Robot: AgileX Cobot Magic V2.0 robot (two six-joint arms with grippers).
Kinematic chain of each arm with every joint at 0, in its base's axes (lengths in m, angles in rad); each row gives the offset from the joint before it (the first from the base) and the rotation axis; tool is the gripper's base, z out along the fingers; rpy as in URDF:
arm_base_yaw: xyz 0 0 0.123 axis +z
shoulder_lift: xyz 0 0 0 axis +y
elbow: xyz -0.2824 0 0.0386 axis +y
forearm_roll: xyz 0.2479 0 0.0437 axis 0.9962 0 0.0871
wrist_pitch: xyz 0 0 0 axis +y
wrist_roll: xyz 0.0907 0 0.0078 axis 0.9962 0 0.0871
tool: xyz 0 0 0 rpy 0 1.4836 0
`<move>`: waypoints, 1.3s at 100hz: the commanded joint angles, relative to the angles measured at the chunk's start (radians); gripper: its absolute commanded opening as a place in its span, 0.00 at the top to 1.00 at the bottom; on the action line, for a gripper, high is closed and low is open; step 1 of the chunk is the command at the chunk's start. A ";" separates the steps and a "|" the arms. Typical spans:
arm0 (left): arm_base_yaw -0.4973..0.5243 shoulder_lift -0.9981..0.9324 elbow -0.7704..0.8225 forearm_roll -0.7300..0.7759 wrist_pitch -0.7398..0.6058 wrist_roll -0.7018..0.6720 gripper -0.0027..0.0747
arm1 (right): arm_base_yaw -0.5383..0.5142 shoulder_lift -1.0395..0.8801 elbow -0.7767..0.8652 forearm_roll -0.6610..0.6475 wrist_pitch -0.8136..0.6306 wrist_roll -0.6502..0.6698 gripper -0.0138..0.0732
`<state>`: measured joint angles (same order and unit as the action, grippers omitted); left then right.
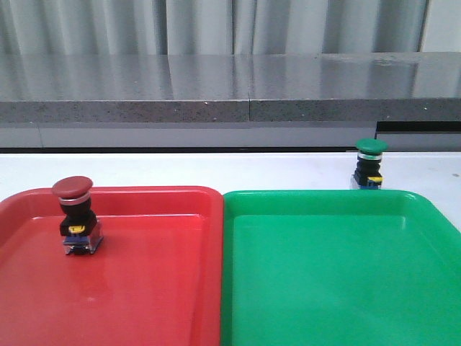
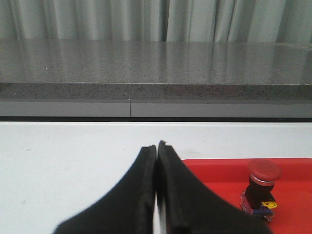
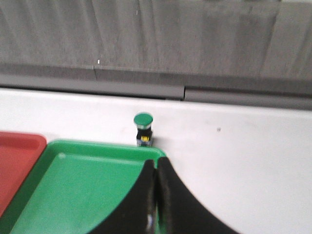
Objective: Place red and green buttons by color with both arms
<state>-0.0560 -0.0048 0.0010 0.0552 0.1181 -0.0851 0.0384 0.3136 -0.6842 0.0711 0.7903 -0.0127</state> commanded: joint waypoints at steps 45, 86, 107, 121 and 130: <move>0.002 -0.031 0.043 0.000 -0.083 -0.008 0.99 | 0.001 0.302 -0.158 0.047 0.051 -0.002 0.92; 0.002 -0.031 0.043 0.000 -0.083 -0.008 0.99 | 0.001 0.341 -0.158 0.047 0.063 -0.003 0.20; 0.002 -0.031 0.043 0.000 -0.083 -0.008 0.99 | 0.001 0.357 -0.159 0.048 -0.033 -0.003 0.10; 0.002 -0.031 0.043 0.000 -0.083 -0.008 0.99 | 0.001 0.448 -0.175 0.052 -0.074 -0.003 0.10; 0.002 -0.031 0.043 0.000 -0.083 -0.008 0.99 | 0.001 0.548 -0.211 0.070 -0.084 -0.003 0.10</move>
<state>-0.0560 -0.0048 0.0010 0.0552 0.1181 -0.0851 0.0384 0.7804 -0.8381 0.1165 0.7913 -0.0127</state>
